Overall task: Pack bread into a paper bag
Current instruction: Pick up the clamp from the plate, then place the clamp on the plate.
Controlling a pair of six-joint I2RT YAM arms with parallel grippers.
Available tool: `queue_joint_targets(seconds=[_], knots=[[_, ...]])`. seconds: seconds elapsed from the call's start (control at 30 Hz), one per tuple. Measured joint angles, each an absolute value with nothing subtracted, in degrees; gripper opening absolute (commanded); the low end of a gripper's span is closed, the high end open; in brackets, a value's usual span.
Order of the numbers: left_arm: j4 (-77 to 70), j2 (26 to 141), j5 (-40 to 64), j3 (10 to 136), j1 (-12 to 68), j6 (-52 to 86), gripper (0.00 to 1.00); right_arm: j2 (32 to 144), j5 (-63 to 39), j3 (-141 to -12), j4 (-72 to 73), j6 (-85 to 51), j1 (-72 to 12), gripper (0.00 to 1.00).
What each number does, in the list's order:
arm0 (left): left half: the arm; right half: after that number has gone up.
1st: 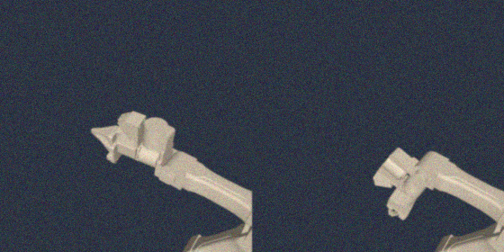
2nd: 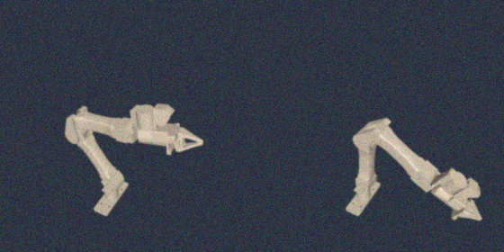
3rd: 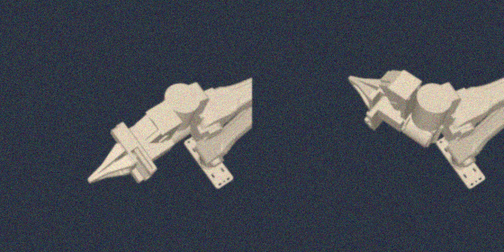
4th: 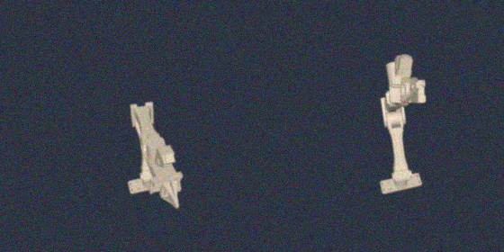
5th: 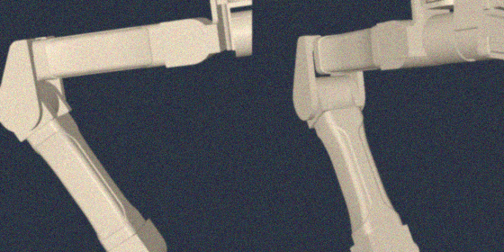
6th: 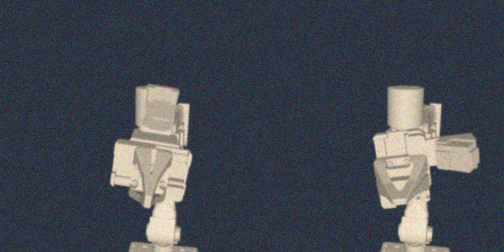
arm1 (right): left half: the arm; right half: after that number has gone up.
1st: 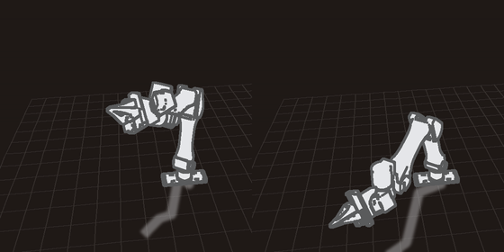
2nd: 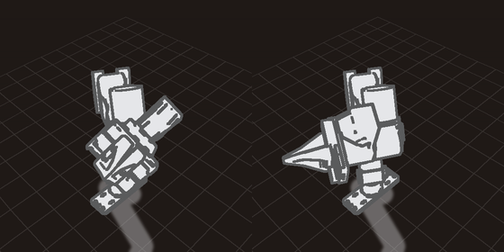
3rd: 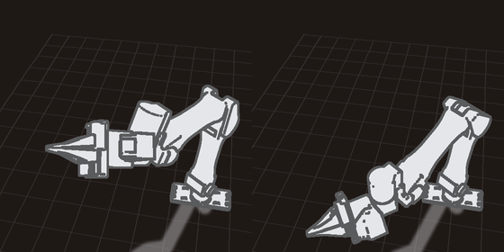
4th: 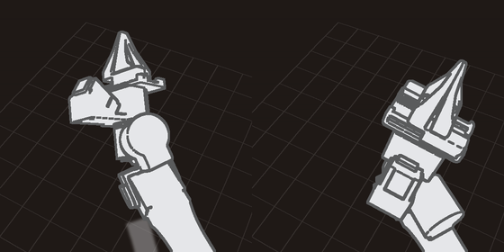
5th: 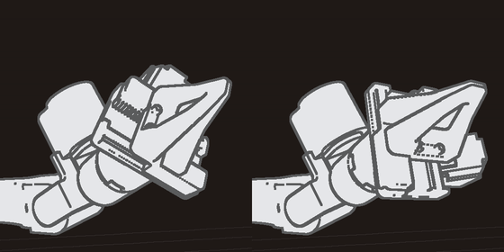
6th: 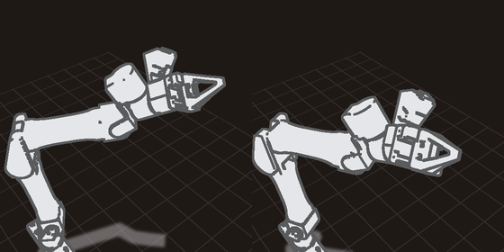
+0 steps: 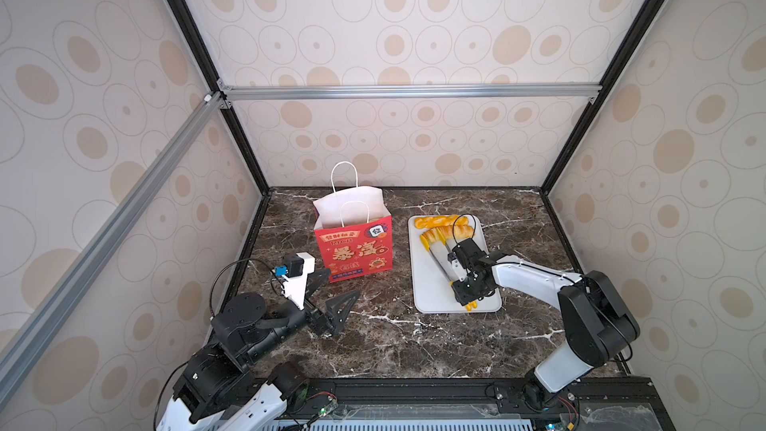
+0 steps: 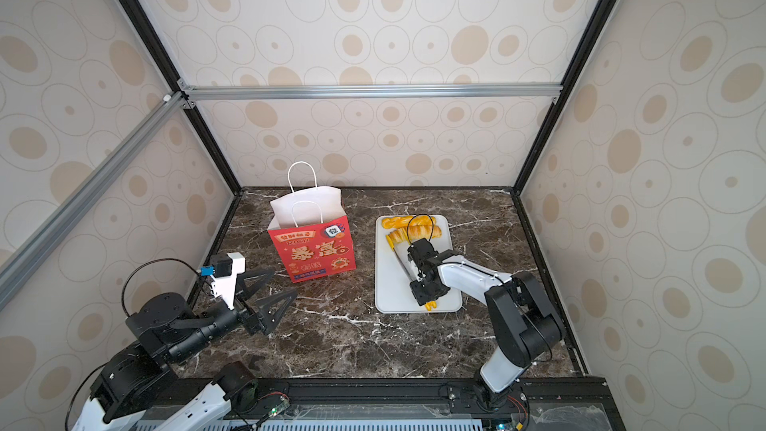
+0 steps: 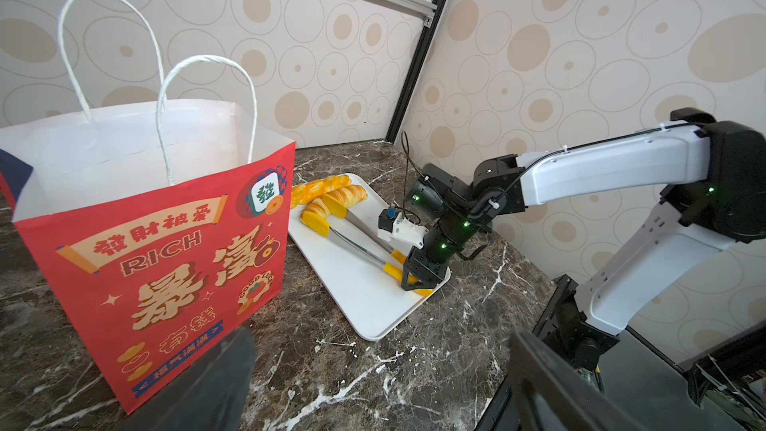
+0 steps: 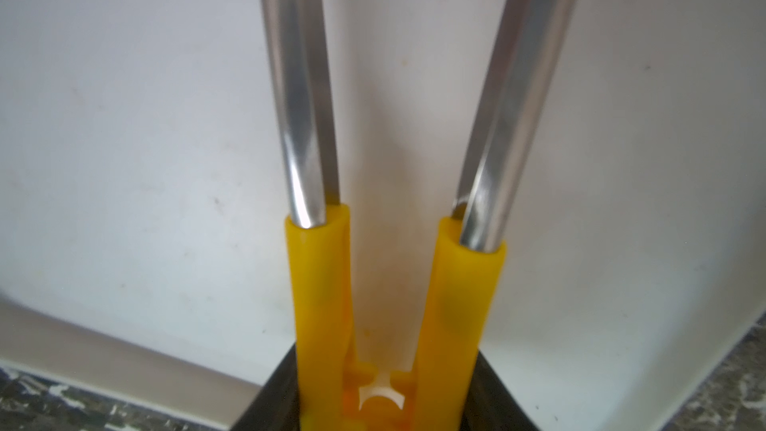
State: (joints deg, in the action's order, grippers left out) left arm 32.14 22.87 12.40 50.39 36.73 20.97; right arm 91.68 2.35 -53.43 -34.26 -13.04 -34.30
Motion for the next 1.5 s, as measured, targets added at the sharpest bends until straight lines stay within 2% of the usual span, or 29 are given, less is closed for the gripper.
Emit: queue_joint_targets(seconds=[0.4, 0.77, 1.0, 1.23, 1.3, 1.5], knots=[[32.1, 22.9, 12.4, 50.4, 36.7, 21.0, 0.98, 77.4, 0.9, -55.3, -41.3, -13.7, -37.0, 0.46], [32.1, 22.9, 12.4, 50.4, 36.7, 21.0, 0.99, 70.1, 5.9, -56.2, -43.8, -14.0, -37.2, 0.44], [32.1, 22.9, 12.5, 50.4, 36.7, 21.0, 0.99, 58.6, 6.9, -54.0, -42.1, -14.6, -37.2, 0.44], [32.1, 22.9, 12.5, 50.4, 36.7, 21.0, 0.99, 56.6, 8.1, -53.3, -41.6, -15.2, -37.2, 0.38], [32.1, 22.9, 12.5, 50.4, 36.7, 21.0, 0.99, 54.5, 7.8, -52.1, -40.9, -15.5, -37.2, 0.31], [32.1, 22.9, 12.5, 50.4, 36.7, 21.0, 0.98, 50.7, 7.2, -51.9, -41.3, -15.6, -37.2, 0.32]])
